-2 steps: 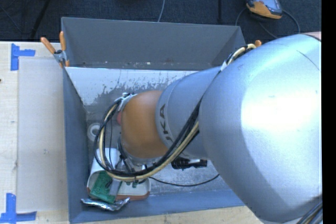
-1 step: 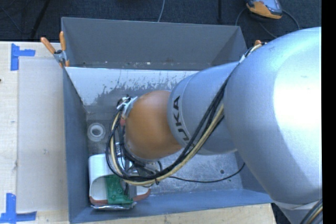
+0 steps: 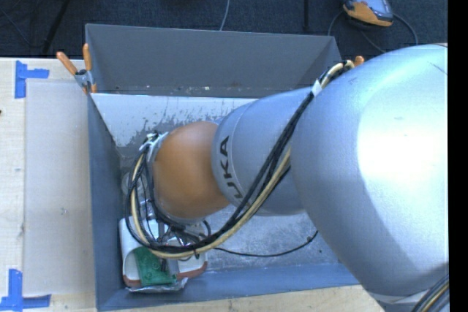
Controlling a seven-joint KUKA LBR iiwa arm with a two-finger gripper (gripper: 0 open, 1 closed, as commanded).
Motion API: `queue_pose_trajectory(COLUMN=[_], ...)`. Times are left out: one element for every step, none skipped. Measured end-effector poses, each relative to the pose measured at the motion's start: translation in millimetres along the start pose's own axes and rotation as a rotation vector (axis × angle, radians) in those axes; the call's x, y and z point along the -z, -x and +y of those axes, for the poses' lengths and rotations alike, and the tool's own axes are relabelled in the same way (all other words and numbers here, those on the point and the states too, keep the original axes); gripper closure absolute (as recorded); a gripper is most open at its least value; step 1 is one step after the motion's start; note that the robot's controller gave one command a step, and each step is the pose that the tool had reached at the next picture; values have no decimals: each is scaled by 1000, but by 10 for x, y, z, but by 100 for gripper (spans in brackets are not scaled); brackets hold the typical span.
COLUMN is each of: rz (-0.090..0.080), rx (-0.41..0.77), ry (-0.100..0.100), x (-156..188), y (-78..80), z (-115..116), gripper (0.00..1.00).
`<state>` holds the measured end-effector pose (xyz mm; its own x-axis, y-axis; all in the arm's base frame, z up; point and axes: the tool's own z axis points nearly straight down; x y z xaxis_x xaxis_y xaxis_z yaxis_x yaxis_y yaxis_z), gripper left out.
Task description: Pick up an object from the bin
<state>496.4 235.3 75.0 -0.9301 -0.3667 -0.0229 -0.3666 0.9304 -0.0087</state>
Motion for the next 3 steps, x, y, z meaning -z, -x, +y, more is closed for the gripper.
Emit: queue_pose_trajectory(rz=[-10, -27, -26], rx=[312, 552, 548], ry=[-1, 8, 9], x=[25, 46, 46], y=[25, -56, -58], z=[-6, -128, -133], gripper=[0, 0, 100])
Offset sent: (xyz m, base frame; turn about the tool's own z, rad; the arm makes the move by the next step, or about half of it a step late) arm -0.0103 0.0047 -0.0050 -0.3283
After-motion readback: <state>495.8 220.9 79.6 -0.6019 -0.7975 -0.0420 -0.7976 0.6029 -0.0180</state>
